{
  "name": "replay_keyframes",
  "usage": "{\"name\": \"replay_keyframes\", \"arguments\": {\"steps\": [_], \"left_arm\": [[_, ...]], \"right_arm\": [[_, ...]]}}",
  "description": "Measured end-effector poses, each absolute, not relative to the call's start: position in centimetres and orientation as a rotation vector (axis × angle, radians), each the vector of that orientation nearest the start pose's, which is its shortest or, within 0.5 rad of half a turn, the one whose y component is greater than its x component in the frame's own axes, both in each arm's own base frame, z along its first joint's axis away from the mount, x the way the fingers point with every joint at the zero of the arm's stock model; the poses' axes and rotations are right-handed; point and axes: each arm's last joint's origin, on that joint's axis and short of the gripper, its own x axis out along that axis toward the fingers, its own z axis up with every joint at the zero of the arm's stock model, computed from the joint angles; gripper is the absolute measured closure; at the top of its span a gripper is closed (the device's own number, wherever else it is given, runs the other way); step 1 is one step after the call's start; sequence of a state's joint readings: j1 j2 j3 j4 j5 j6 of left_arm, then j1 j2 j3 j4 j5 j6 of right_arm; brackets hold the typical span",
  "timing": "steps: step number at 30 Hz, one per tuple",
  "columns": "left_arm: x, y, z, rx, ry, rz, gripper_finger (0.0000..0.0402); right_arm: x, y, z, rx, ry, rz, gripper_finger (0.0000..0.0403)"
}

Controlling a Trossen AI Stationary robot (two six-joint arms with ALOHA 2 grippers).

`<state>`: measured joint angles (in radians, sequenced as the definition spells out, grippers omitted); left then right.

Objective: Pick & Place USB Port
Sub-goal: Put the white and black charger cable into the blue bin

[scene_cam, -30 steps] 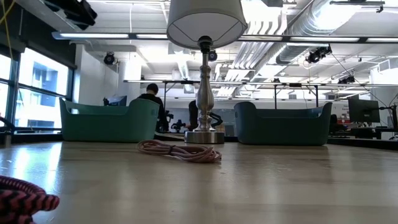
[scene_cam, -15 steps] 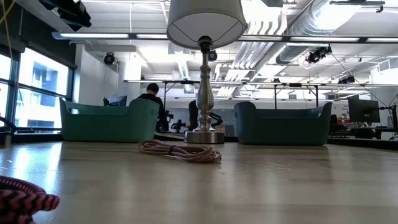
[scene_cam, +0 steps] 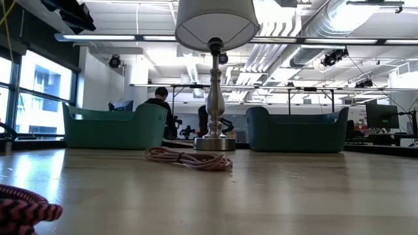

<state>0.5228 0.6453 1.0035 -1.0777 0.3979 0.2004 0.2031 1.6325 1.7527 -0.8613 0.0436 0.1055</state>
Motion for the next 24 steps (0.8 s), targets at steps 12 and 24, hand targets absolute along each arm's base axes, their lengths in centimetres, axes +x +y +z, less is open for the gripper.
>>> {"name": "replay_keyframes", "arguments": {"steps": [12, 24], "left_arm": [[8.3, 3.3, 34.3, -0.209, 0.623, 0.007, 0.0241], [8.3, 3.1, 34.3, -0.059, 0.62, -0.089, 0.0241]], "right_arm": [[33.1, 7.9, 38.7, 0.055, 0.794, 0.1, 0.0155], [31.9, 11.5, 38.6, 0.234, 0.832, 0.105, 0.0155]]}}
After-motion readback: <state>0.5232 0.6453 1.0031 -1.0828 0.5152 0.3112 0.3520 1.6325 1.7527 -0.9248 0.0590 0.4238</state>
